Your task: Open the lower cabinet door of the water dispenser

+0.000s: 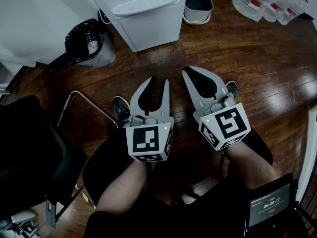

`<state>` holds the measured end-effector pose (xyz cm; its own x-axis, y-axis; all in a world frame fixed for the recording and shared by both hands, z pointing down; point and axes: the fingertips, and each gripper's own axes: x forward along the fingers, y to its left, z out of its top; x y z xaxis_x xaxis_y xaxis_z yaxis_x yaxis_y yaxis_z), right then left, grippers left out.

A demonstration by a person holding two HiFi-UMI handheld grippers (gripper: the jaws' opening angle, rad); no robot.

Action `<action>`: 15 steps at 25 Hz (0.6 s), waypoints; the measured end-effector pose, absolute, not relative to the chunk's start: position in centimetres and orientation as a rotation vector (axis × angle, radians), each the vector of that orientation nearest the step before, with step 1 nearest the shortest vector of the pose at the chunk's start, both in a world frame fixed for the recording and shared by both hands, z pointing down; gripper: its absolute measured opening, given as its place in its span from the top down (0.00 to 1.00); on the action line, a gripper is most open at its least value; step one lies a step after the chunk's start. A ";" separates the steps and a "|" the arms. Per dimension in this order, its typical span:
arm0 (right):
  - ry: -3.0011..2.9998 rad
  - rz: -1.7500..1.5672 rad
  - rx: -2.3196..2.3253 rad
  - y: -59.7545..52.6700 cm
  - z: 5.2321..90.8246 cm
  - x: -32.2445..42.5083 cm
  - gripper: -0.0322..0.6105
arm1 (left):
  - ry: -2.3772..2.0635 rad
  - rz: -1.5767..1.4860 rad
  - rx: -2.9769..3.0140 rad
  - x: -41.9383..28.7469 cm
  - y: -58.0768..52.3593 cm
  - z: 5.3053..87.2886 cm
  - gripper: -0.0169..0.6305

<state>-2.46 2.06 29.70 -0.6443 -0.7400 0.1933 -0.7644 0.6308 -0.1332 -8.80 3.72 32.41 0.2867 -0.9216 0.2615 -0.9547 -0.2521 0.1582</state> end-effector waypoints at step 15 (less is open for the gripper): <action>-2.727 0.330 1.259 2.2 30.0 -2.6 0.92 | -1.718 0.168 2.279 -8.7 3.8 32.5 0.77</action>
<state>-2.58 2.16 29.95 -0.6470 -0.7362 0.1986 -0.7623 0.6304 -0.1466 -8.69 3.75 32.46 0.2851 -0.9227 0.2595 -0.9555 -0.2522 0.1530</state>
